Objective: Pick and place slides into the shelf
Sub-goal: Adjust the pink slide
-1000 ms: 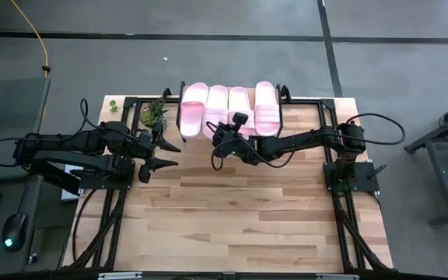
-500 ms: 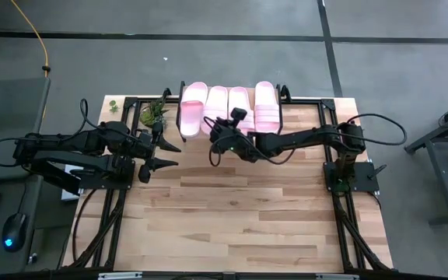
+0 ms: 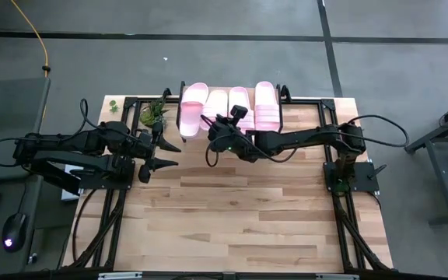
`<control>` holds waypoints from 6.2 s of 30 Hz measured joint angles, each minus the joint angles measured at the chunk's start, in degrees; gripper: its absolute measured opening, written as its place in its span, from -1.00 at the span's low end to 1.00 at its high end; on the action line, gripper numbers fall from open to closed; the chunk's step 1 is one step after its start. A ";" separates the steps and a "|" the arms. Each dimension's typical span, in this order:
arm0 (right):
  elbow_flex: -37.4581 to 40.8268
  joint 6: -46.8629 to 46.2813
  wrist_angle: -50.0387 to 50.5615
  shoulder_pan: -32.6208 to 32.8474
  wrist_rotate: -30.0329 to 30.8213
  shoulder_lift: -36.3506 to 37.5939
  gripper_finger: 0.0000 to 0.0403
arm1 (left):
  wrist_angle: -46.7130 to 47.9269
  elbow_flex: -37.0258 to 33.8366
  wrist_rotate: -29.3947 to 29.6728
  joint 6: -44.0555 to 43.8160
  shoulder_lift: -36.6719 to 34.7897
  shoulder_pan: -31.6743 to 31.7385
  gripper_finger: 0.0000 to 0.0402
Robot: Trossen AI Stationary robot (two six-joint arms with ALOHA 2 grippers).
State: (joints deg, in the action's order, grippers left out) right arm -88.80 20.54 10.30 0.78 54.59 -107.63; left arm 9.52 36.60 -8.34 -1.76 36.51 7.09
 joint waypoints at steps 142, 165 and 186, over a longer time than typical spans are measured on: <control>-38.74 -5.25 12.67 10.42 -46.17 2.47 -1.00 | -22.82 -1.57 -14.16 32.57 -8.55 -0.02 -0.66; -38.86 3.08 21.75 11.55 -26.24 4.32 -0.44 | -21.87 -1.57 -8.98 34.42 -8.66 0.07 -0.71; -38.72 -8.86 43.05 12.78 8.75 5.81 -0.37 | -7.69 5.17 8.39 40.42 -5.09 0.01 -0.71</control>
State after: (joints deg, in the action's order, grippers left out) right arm -127.52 11.68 53.35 13.56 63.34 -101.82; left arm 1.83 41.77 0.05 38.66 31.42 7.10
